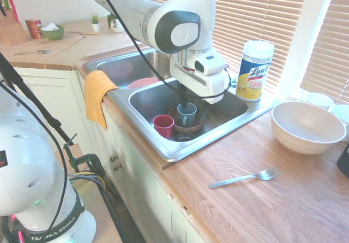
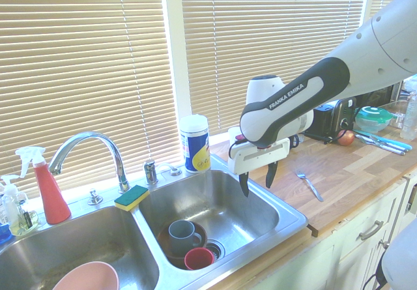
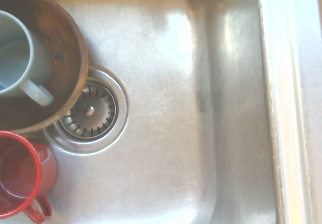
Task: Put the fork into the sink
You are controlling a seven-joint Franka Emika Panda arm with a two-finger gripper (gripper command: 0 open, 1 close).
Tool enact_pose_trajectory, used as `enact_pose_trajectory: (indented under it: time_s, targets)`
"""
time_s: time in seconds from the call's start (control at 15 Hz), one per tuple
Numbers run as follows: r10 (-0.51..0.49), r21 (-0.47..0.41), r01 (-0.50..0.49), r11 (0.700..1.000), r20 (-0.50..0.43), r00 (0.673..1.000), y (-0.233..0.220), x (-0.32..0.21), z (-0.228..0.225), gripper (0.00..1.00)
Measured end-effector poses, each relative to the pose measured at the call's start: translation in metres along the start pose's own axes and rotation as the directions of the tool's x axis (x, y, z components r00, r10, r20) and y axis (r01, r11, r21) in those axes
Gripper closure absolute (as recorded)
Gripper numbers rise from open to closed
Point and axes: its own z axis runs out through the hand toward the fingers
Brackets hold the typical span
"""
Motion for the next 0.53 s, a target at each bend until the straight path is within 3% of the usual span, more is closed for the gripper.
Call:
enact_pose_trajectory:
  time_s: [0.33, 0.53]
  targets:
    - [0.030, 0.005, -0.030, 1.000, -0.015, 0.999, 0.001, 0.009, -0.008, 0.00]
    - [0.127, -0.002, -0.127, 0.992, -0.014, 0.992, 0.033, 0.046, -0.025, 0.00]
